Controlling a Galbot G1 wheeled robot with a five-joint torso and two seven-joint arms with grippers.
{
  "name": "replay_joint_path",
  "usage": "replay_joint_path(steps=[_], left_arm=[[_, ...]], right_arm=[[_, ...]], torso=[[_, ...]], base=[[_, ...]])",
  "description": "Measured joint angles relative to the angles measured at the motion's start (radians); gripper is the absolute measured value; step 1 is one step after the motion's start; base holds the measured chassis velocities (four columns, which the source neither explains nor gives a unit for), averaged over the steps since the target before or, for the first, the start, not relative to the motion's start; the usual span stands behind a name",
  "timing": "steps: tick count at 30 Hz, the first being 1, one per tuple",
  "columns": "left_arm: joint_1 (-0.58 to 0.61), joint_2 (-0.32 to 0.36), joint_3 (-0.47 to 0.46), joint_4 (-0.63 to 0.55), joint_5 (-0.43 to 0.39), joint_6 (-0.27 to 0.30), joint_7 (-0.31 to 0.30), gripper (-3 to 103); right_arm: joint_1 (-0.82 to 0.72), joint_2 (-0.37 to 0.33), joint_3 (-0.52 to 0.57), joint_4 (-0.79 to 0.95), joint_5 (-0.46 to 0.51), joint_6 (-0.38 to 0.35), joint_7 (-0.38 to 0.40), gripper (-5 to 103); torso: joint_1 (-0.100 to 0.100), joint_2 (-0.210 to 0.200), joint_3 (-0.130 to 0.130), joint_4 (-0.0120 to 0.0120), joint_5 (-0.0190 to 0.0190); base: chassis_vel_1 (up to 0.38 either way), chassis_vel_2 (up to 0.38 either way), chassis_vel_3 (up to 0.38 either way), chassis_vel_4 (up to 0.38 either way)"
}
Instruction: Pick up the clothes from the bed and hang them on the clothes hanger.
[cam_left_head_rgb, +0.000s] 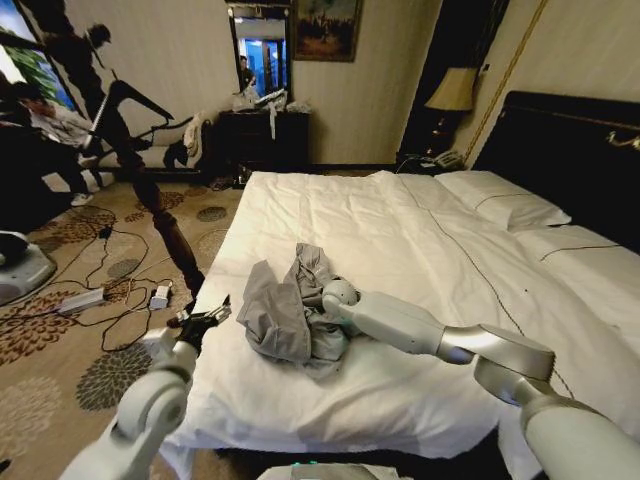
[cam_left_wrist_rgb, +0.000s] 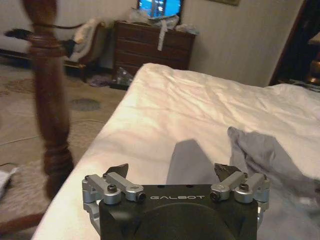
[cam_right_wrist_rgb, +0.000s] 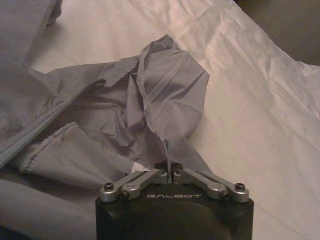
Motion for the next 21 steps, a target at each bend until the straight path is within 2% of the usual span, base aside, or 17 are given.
replay_joint_path(steps=[3, 4, 5, 8, 10, 14, 15, 18, 21], left_arm=[[-0.232, 0.030, 0.140, 0.113, -0.102, 0.058, -0.054, 97], [-0.232, 0.030, 0.140, 0.113, -0.102, 0.058, -0.054, 97], [-0.325, 0.026, 0.211, 0.154, -0.137, 0.079, -0.081, 97], [-0.491, -0.001, 0.358, 0.222, -0.180, 0.114, -0.133, 97], [-0.519, -0.007, 0.384, 0.235, -0.182, 0.123, -0.144, 97], [-0.678, -0.069, 0.527, 0.328, -0.196, 0.228, -0.245, 96], [-0.678, -0.069, 0.527, 0.328, -0.196, 0.228, -0.245, 96], [-0.798, -0.146, 0.614, 0.427, -0.272, 0.296, -0.340, 93], [-0.836, -0.179, 0.642, 0.482, -0.286, 0.300, -0.354, 97]], right_arm=[[0.001, 0.008, 0.008, -0.011, -0.003, 0.000, 0.000, 0], [0.001, 0.008, 0.008, -0.011, -0.003, 0.000, 0.000, 0], [-0.002, 0.010, 0.014, -0.017, -0.008, 0.000, 0.000, 0], [-0.017, 0.017, 0.035, -0.024, -0.017, 0.001, 0.003, 0], [-0.020, 0.017, 0.040, -0.025, -0.018, 0.001, 0.005, 0], [-0.037, -0.017, 0.057, -0.013, -0.025, 0.001, 0.007, 0], [-0.037, -0.017, 0.057, -0.013, -0.025, 0.001, 0.007, 0], [-0.052, -0.050, 0.068, 0.002, -0.031, 0.001, 0.006, 0], [-0.057, -0.062, 0.073, 0.007, -0.032, 0.001, 0.006, 0]], torso=[[0.000, 0.000, 0.000, -0.0003, 0.0004], [0.000, 0.000, 0.000, -0.0003, 0.0004], [0.000, 0.000, 0.000, -0.0002, 0.0004], [0.000, 0.000, 0.000, -0.0003, 0.0005], [0.000, 0.000, 0.000, 0.0000, 0.0005], [0.000, 0.000, 0.000, 0.0004, 0.0004], [0.000, 0.000, 0.000, 0.0004, 0.0004], [0.000, 0.000, 0.000, -0.0006, 0.0009], [0.000, 0.000, 0.000, -0.0005, 0.0009]], base=[[0.000, 0.000, 0.000, 0.000], [0.000, 0.000, 0.000, 0.000], [0.000, 0.000, 0.000, 0.000], [0.000, 0.000, 0.000, 0.000], [0.000, 0.000, 0.000, 0.000], [0.000, 0.000, 0.000, 0.000], [0.000, 0.000, 0.000, 0.000], [0.000, 0.000, 0.000, 0.000], [0.000, 0.000, 0.000, 0.000]])
